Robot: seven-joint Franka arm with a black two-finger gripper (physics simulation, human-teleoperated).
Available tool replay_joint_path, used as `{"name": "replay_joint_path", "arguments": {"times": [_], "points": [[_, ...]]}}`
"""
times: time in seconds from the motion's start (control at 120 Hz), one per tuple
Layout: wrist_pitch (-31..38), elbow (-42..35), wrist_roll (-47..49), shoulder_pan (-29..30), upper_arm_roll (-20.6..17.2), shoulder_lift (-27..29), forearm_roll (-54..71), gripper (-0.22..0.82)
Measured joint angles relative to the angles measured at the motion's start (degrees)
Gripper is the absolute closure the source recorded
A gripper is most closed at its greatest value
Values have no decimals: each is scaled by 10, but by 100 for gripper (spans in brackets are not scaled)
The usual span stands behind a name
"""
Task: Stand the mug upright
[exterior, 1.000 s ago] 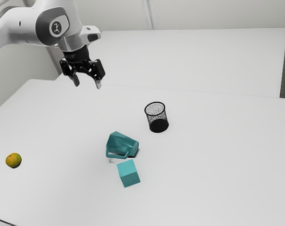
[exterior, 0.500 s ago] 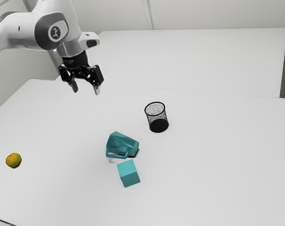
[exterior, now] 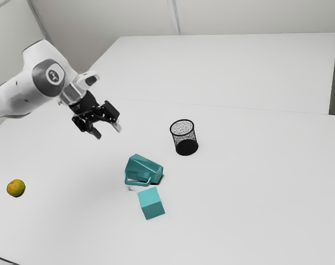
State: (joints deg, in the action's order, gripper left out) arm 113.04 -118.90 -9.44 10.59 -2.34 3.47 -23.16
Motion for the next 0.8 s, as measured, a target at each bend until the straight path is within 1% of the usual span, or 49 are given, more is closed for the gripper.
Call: {"name": "replay_joint_path", "arguments": {"times": [0.192, 0.383, 0.492, 0.583, 0.8], "points": [[78, -75, -96, 14, 5, -3, -165, 2], [114, -121, -213, 38, 6, -15, -327, 2], [123, -136, -284, 47, 6, -30, -406, 2], [126, -138, -335, 54, 6, -48, -448, 2], [91, -138, -380, 56, 7, -74, -474, 2]]}}
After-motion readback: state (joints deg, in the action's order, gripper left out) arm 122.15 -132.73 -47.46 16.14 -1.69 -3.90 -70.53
